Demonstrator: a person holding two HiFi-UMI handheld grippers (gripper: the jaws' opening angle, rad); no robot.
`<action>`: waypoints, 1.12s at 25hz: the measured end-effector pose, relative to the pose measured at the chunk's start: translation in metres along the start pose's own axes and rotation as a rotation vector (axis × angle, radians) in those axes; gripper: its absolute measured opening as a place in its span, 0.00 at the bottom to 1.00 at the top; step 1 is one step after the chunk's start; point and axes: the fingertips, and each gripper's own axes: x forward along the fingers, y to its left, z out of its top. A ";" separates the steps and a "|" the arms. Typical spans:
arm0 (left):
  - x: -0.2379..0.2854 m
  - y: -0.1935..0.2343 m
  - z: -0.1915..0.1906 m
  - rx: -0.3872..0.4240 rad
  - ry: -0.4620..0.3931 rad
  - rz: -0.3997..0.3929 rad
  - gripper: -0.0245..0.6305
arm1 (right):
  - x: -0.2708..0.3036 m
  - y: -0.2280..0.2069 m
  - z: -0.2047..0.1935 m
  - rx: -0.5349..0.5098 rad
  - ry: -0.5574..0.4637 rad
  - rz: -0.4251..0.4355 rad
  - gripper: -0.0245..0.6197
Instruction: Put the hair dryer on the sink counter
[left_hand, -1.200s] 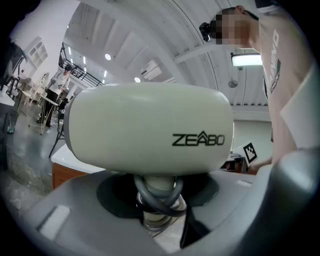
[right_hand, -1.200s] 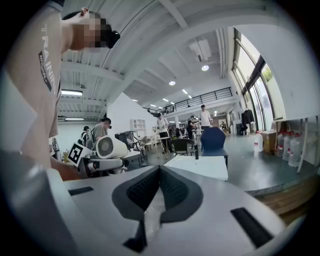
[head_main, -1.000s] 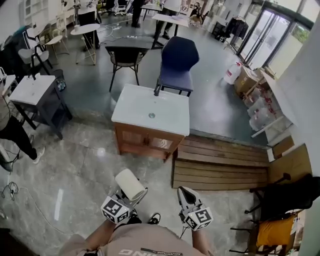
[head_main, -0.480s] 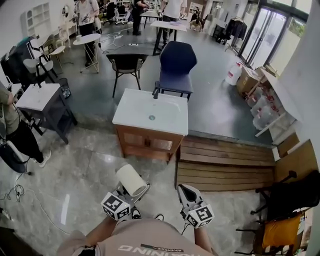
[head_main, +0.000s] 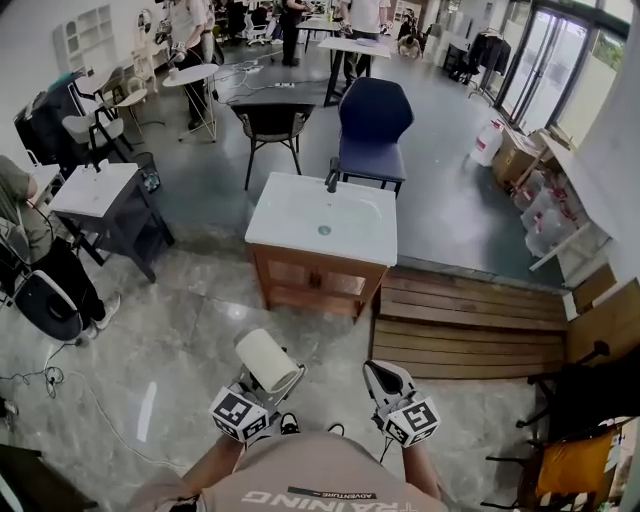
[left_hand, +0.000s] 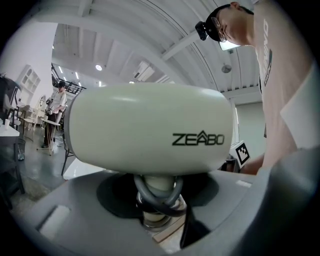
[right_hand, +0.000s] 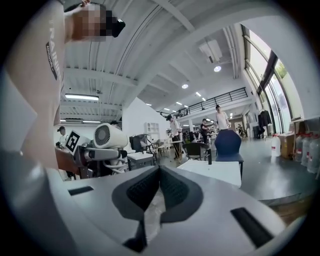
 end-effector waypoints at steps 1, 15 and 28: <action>-0.003 0.004 0.000 0.002 0.003 0.008 0.36 | 0.005 0.003 0.001 0.000 0.001 0.006 0.05; -0.015 0.044 0.004 -0.018 0.022 0.026 0.36 | 0.027 0.020 0.001 -0.021 0.012 -0.004 0.05; 0.019 -0.008 0.011 0.003 0.004 0.069 0.36 | -0.030 -0.015 -0.013 -0.107 0.049 0.036 0.05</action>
